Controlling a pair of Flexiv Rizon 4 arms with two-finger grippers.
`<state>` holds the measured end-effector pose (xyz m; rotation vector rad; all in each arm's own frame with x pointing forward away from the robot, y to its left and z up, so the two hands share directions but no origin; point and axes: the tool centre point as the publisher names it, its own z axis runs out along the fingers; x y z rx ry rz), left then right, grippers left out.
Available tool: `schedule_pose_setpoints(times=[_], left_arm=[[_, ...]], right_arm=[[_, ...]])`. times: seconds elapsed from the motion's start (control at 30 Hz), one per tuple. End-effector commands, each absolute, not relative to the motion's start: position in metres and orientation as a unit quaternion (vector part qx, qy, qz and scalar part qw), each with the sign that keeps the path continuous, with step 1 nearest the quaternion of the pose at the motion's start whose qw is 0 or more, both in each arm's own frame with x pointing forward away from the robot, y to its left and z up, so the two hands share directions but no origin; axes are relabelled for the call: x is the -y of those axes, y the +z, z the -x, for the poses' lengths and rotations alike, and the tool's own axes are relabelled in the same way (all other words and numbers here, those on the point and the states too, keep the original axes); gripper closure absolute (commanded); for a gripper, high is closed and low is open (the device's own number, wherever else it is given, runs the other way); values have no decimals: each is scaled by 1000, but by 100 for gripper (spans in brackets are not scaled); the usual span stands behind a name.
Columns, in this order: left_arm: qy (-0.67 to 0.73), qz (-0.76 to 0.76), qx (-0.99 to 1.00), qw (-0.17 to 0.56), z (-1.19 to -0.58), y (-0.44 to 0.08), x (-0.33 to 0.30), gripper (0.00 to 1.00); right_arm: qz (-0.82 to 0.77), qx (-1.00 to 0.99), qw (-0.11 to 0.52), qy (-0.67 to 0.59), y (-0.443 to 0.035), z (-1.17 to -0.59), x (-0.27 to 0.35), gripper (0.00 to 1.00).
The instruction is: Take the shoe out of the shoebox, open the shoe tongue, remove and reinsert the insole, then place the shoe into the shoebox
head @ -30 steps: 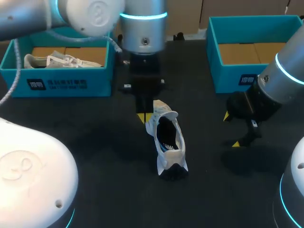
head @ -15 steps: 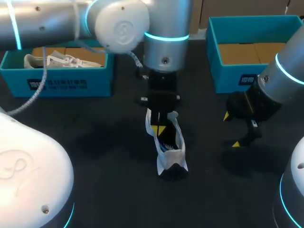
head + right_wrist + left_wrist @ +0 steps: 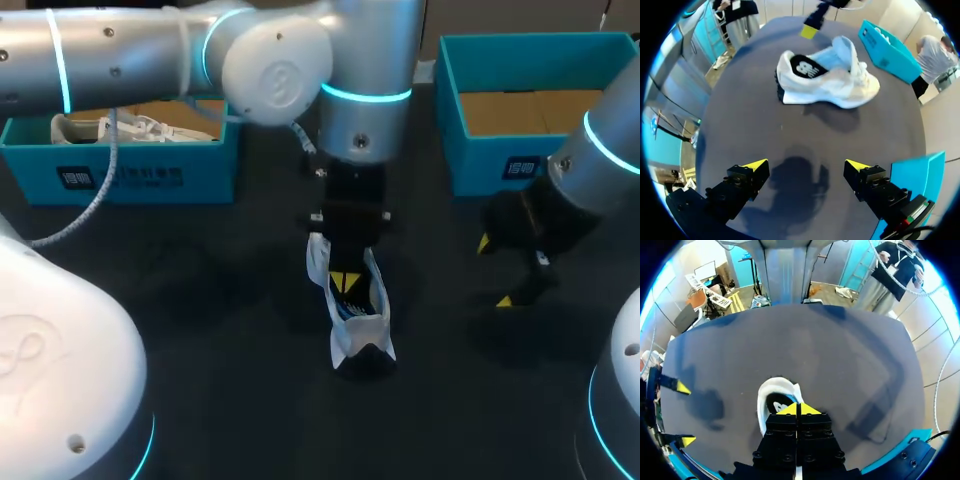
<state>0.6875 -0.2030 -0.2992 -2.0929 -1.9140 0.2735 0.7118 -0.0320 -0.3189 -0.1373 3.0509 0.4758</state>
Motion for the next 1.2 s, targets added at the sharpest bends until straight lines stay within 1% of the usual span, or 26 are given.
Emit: schedule_pose_setpoints(times=[0.03, 0.17, 0.57, 0.73, 1.2], left_arm=[[95, 731, 660, 143, -682, -323, 206, 100], [99, 729, 659, 153, -683, -338, 210, 100], [95, 736, 654, 148, -685, -354, 211, 100], [84, 737, 651, 158, -681, -369, 214, 100], [63, 733, 661, 148, -679, -413, 216, 100]], right_arm=[[47, -986, 20, 158, -309, -714, 64, 0], [39, -987, 15, 153, -304, -715, 83, 0], [39, -987, 15, 153, -304, -715, 83, 0], [39, -987, 15, 153, -304, -715, 83, 0], [39, -987, 15, 153, -304, -715, 83, 0]])
